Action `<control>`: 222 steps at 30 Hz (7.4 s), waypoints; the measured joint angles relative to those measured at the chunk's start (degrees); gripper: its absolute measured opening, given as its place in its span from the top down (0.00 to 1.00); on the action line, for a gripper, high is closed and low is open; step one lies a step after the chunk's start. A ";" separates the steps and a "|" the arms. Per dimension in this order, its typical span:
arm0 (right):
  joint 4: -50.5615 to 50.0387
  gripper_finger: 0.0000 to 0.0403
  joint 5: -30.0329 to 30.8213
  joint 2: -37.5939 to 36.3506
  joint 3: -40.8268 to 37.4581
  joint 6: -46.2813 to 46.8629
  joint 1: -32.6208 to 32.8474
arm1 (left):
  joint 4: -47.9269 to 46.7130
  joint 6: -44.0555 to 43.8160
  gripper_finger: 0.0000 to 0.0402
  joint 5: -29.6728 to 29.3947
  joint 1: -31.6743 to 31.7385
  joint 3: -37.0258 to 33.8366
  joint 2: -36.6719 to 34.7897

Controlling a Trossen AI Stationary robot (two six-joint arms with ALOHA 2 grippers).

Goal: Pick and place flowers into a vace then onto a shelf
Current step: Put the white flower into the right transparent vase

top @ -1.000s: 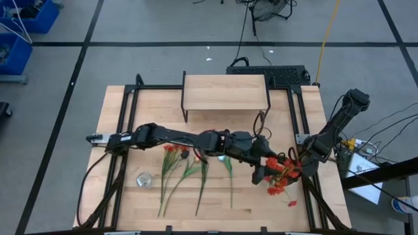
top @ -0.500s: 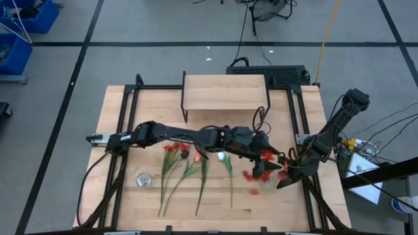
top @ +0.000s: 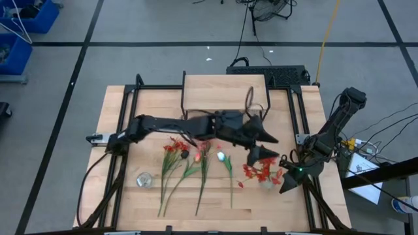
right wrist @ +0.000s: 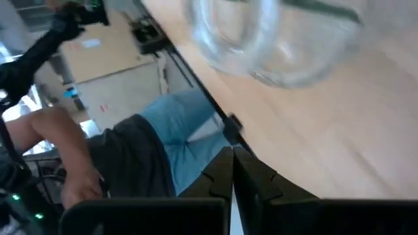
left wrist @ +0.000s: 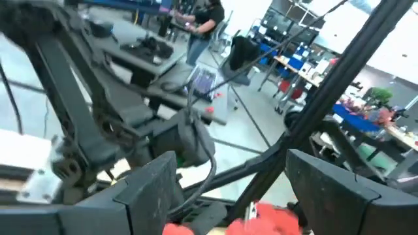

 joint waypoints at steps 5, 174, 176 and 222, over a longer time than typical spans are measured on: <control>7.68 0.99 11.13 0.00 0.00 -8.32 2.06 | -14.64 3.62 0.27 -3.84 1.67 -0.02 -6.24; -18.25 0.95 12.00 77.31 63.04 -0.60 -11.08 | -43.87 19.21 0.76 5.90 26.50 -16.15 -32.52; -18.36 0.93 10.69 77.31 63.04 -0.05 -11.35 | -43.89 19.23 0.76 5.90 26.48 -16.15 -32.52; -24.43 0.74 -11.51 83.04 63.30 -7.92 -24.80 | -43.86 27.43 0.76 5.84 26.46 -16.15 -32.52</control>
